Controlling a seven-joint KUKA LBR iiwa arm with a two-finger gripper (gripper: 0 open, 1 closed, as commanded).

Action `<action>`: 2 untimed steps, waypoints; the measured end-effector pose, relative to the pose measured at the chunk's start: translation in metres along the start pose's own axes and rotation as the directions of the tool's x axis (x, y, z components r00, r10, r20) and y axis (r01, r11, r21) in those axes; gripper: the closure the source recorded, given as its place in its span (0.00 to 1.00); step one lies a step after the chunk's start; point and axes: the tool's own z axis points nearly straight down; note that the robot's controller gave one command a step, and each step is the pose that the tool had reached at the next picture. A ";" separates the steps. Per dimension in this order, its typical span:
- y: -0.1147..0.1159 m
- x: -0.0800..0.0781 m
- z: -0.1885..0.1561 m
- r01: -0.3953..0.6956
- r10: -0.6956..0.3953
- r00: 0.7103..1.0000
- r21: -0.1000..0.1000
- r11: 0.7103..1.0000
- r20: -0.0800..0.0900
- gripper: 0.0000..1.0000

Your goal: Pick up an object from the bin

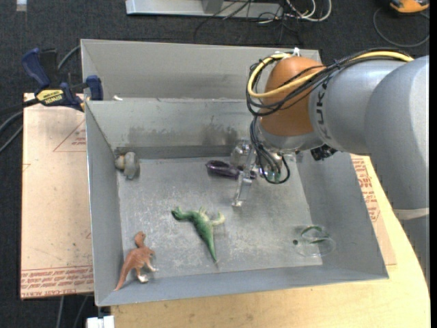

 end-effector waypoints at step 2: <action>0.001 -0.005 0.007 -0.124 0.124 0.992 0.002 0.992 -0.001 1.00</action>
Offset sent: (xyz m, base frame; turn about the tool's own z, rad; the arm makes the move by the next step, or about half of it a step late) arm 0.0000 0.0000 0.0000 0.0000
